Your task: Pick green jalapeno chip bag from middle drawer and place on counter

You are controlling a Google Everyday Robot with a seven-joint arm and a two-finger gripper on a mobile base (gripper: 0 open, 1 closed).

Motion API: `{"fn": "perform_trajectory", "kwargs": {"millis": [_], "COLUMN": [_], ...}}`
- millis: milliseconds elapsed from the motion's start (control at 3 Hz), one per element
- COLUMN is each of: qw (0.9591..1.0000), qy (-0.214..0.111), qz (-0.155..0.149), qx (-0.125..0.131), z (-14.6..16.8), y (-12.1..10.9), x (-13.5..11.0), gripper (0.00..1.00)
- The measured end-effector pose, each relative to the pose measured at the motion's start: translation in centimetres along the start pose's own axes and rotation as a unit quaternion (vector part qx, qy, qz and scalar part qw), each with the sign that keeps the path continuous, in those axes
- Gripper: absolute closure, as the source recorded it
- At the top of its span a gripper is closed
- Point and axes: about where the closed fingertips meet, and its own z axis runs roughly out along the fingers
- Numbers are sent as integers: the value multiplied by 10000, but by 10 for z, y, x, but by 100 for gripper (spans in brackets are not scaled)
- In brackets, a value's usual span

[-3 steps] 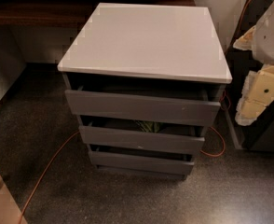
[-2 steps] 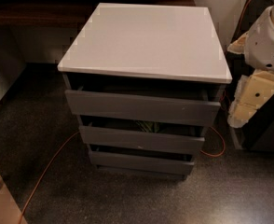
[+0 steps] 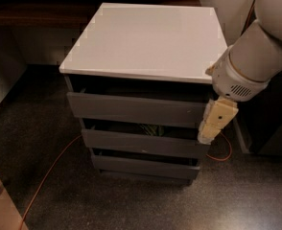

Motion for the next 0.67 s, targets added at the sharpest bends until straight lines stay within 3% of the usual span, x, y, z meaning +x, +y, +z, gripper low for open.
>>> {"fn": "perform_trajectory", "kwargs": {"millis": [333,667], "qw": [10000,9999], "qy": [5,-114], "qz": [30,16], "qx": [-52,-48], "z": [45,125], "y": [16,49], "x": [-1,3], "gripper": [0,0]}}
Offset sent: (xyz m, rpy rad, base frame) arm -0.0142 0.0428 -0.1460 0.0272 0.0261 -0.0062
